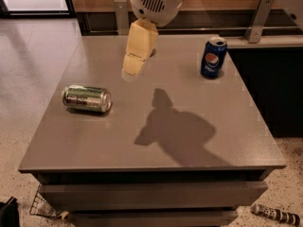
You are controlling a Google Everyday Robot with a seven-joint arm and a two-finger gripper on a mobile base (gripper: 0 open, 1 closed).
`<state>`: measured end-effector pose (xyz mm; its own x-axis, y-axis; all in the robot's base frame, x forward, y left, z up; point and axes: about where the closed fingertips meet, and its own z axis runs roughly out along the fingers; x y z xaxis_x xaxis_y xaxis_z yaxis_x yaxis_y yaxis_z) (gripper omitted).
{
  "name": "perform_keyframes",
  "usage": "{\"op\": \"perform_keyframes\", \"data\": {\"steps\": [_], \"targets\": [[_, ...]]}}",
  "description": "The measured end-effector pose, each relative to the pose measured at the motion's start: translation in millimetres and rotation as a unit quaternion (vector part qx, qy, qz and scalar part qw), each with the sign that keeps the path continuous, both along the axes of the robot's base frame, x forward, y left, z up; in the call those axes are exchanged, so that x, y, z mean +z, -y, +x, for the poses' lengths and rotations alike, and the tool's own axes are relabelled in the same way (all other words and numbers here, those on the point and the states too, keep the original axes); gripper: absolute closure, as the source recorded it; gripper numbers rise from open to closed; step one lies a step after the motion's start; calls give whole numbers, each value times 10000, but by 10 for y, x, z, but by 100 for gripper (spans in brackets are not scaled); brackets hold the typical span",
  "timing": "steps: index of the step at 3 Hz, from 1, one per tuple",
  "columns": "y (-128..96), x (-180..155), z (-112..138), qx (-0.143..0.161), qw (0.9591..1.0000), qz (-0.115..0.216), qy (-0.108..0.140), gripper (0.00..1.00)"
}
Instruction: Place green can upright
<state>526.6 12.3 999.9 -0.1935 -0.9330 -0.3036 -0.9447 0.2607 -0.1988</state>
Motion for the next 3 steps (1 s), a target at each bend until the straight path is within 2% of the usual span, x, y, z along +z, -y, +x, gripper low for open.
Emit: {"op": "perform_keyframes", "data": {"steps": [1,2,3], "targets": [[-429,-245,47,244,9994,-242,35,0],[-771,-527,88,693,9954,-666,62,0],[-946,-651,108,1000,9907,-925,62,0]]}}
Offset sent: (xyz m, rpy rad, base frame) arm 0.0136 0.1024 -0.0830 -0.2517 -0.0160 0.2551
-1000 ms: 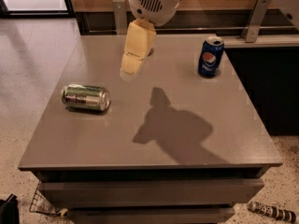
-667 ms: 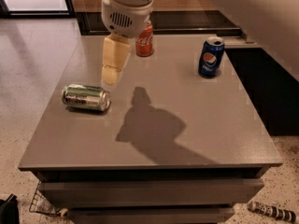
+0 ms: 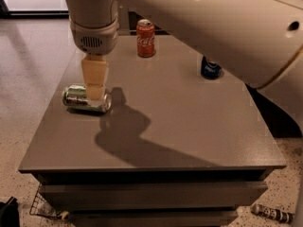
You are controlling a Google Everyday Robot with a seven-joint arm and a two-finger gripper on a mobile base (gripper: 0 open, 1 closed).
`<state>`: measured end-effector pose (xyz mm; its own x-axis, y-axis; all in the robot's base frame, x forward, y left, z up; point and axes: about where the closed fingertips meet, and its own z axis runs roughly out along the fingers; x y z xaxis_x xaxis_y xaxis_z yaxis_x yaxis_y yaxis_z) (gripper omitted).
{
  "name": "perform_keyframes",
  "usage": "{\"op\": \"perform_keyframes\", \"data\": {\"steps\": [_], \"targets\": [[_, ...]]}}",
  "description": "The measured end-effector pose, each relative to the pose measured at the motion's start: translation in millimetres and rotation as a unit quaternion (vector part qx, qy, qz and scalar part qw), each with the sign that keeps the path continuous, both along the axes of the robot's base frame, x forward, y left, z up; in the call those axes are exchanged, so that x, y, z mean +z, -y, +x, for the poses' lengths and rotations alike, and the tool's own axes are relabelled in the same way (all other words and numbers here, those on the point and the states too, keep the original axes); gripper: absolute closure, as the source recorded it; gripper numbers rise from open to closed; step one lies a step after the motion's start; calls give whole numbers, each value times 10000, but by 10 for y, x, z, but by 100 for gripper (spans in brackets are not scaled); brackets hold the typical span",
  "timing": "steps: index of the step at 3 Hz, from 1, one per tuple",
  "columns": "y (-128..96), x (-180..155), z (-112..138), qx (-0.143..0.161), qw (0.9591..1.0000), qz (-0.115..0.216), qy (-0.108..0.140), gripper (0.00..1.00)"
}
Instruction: Place green can upright
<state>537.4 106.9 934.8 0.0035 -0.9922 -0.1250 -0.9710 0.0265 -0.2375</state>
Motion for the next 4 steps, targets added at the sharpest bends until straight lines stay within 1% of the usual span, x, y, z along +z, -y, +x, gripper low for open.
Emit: {"op": "perform_keyframes", "data": {"steps": [1,2,3,4], "targets": [[-37,-13,20,2,10000,-28,0,0],[-224,-112,190,-149,9996,-221,-75,0],[-425,-262,408,-398,9981,-426,-214,0],[-542,-420,521,-659,9960,-496,-351,0]]}}
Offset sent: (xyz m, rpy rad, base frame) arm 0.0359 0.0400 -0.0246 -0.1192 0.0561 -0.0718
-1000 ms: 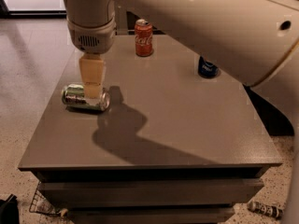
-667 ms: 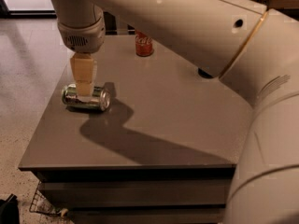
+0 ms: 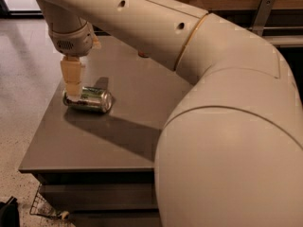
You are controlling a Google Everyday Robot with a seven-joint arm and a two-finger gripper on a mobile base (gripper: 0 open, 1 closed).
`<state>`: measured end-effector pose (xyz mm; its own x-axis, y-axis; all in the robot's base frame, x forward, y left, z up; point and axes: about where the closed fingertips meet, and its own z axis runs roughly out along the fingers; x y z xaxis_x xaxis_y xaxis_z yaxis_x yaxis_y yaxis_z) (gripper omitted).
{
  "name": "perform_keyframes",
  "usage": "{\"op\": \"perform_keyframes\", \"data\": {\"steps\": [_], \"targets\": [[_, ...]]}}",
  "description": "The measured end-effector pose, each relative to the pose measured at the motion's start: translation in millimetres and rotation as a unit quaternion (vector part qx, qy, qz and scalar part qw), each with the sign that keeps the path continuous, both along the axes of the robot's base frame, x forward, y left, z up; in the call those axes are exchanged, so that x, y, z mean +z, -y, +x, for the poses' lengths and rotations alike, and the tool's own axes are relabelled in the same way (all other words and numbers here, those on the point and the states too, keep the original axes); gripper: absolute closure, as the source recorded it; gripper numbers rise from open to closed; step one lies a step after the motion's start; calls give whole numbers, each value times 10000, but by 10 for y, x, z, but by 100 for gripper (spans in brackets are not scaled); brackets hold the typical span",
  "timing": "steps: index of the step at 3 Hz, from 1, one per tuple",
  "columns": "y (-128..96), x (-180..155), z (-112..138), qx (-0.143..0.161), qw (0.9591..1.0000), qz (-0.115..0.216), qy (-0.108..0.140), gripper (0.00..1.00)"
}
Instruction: Place green can upright
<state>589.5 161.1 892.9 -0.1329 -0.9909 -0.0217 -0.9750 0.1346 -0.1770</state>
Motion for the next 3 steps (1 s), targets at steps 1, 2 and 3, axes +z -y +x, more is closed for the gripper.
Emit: {"op": "perform_keyframes", "data": {"steps": [1,2,3], "targets": [[-25,-69,-41,-245,9996,65,-96,0],[70,-228,-338,-660,9972,87,-331,0],[112,-354,-442,-811,9955,129,-481,0]]}}
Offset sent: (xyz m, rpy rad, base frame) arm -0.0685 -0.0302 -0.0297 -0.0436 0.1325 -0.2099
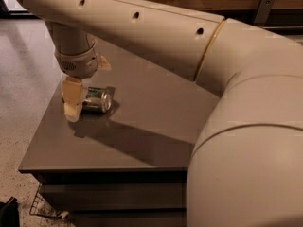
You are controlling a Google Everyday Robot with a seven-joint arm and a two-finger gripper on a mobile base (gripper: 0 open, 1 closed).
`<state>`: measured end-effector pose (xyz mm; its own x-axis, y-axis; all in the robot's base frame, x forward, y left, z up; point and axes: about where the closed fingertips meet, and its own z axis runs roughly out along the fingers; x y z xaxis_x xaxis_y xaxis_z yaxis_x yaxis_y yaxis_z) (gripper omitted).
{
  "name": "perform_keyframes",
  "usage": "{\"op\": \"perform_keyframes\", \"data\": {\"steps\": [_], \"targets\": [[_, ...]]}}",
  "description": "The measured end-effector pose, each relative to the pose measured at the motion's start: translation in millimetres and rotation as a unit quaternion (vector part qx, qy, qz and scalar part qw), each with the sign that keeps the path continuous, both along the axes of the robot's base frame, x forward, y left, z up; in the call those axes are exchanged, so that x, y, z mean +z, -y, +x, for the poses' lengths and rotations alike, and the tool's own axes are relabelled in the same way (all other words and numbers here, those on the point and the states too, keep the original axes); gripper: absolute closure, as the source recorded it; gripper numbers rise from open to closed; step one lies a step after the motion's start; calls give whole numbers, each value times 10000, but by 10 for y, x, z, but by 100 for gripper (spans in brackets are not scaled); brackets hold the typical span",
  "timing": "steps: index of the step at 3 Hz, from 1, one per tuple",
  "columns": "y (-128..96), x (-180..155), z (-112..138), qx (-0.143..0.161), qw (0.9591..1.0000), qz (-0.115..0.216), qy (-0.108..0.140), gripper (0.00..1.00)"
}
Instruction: Place green can upright
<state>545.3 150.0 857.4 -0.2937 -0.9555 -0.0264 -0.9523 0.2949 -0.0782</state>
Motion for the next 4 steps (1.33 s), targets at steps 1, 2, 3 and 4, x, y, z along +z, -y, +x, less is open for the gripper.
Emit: {"op": "perform_keyframes", "data": {"steps": [1,2,3,4], "targets": [[-75,-126,15,75,9999,97,-84,0],[-184,-212,49,209,9994,230,-148,0],[-259,-283,44,315,9990,250,-177,15],[-274,-293,54,315,9990,277,-160,39]]}}
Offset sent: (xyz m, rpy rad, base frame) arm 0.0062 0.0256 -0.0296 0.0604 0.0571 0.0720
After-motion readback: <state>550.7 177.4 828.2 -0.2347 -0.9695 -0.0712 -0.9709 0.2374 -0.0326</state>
